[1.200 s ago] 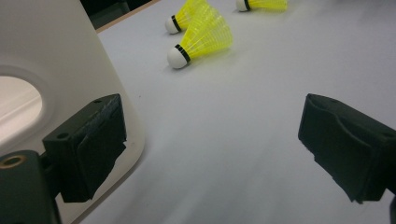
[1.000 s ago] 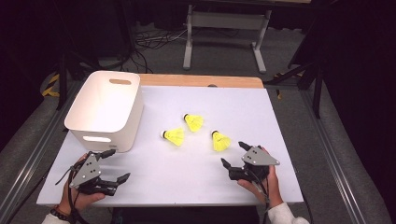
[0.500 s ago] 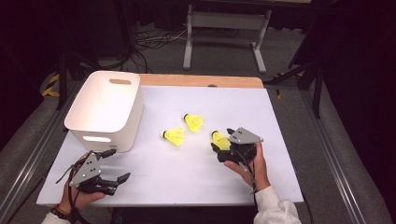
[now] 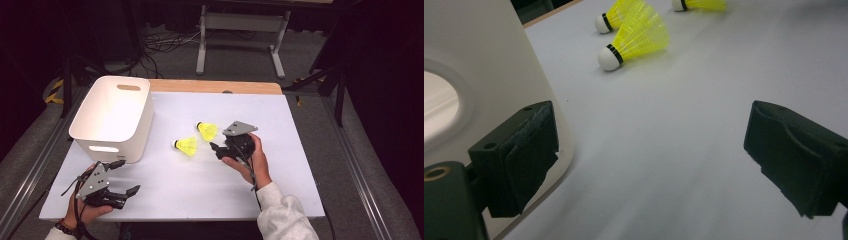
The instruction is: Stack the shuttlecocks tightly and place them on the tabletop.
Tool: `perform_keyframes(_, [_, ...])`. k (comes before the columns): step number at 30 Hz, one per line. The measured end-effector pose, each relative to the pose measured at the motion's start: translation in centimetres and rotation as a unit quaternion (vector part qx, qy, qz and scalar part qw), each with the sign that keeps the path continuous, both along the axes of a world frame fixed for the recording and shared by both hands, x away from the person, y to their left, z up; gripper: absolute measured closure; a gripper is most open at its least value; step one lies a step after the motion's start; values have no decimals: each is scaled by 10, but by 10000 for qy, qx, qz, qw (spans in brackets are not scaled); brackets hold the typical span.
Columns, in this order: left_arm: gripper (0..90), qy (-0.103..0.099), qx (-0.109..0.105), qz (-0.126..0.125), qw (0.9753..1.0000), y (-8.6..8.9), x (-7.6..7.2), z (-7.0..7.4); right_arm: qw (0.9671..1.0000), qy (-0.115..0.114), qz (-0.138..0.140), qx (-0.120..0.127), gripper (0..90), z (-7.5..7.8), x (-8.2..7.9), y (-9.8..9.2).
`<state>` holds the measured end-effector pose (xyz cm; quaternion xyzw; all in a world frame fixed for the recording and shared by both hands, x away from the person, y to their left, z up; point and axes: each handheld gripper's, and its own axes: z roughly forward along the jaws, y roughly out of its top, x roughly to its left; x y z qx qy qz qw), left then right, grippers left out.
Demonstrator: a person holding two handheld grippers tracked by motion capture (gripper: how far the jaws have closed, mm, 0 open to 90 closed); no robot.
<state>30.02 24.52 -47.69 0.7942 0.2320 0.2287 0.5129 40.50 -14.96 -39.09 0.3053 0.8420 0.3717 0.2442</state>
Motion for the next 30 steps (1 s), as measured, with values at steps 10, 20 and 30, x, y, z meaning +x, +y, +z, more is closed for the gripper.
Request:
perform_keyframes(10, [84,-22,-30,-18,10000,0,-1,1,9944,873,-24,-594,453,-10,37,34])
perform_keyframes(20, [87,-56,5,-72,10000,0,-2,2,9859,1389,-247,-900,575,-21,59,57])
perform_keyframes(30, [91,-22,48,-152,9999,-1,-2,1,9835,1360,-577,-1049,823,-25,76,63])
